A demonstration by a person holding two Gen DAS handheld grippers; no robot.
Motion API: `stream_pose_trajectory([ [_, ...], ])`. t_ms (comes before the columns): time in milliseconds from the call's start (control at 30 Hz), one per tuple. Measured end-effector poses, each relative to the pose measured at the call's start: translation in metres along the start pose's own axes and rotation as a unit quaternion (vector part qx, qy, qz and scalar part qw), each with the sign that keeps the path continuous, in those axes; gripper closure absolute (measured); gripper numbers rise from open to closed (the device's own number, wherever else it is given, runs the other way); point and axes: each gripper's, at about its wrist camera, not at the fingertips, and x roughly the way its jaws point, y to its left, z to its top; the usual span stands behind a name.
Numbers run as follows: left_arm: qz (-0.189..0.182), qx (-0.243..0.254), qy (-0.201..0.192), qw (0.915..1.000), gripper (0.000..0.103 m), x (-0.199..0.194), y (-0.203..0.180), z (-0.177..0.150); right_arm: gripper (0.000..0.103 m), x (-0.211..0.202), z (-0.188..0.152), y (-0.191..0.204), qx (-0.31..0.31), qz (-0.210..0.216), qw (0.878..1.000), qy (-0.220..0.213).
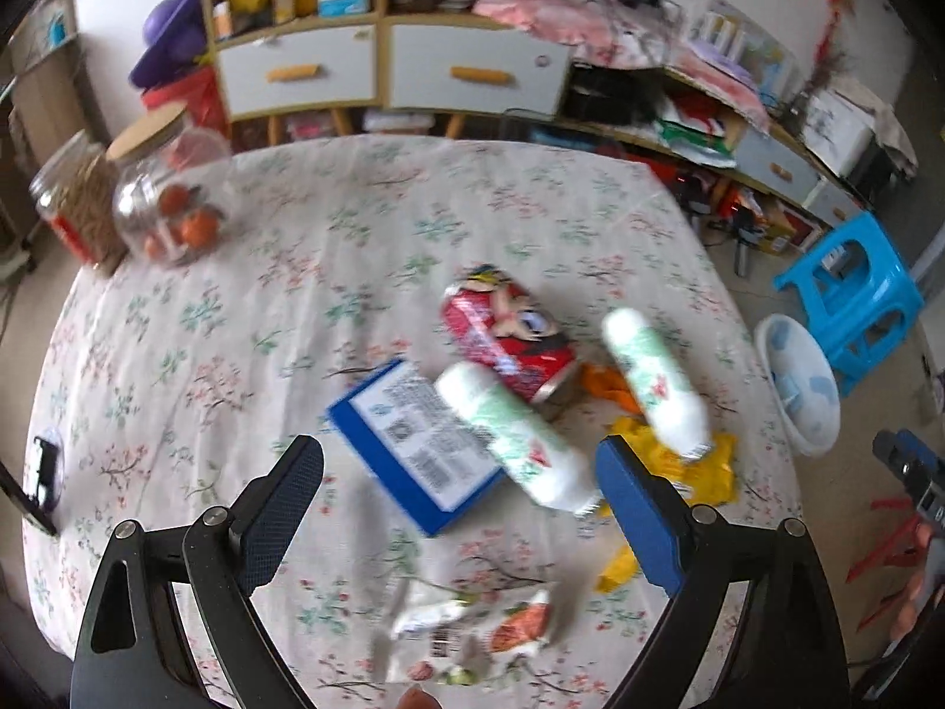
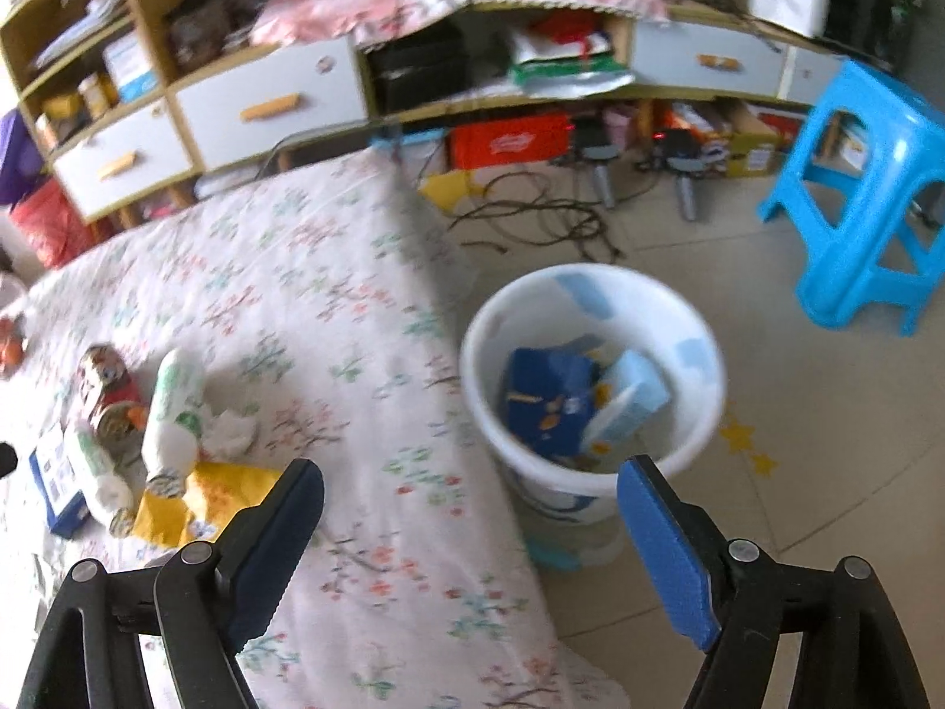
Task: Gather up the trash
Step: 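Grasp the blue box with the left tool while the right tool grasps the white bottle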
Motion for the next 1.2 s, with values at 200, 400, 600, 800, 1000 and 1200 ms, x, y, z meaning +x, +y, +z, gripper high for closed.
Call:
stream_pose_trajectory([
  [200,0.015,-0.053,0.019,0.9983,0.008,0.015,0.038,0.006,0.018,0.019,0.001,0.037,-0.028,0.01,0.999,0.016],
  [400,0.051,-0.087,0.037,0.9942,0.008,0.037,0.055,0.007,0.018,0.034,0.001,0.071,-0.038,0.034,0.998,0.03],
  [600,0.044,-0.104,0.05,0.9923,0.009,0.056,0.053,0.01,0.018,0.048,0.001,0.098,-0.052,0.044,0.997,0.04],
  [800,0.037,-0.1,0.077,0.9912,0.011,0.08,0.04,0.008,0.018,0.06,0.001,0.116,-0.052,0.056,0.996,0.051],
  [1000,0.039,-0.101,0.08,0.9909,0.011,0.092,0.031,0.005,0.018,0.069,0.001,0.124,-0.053,0.059,0.995,0.059],
  [1200,0.033,-0.094,0.097,0.9903,0.016,0.103,0.023,0.0,0.018,0.077,0.002,0.126,-0.051,0.053,0.995,0.066],
])
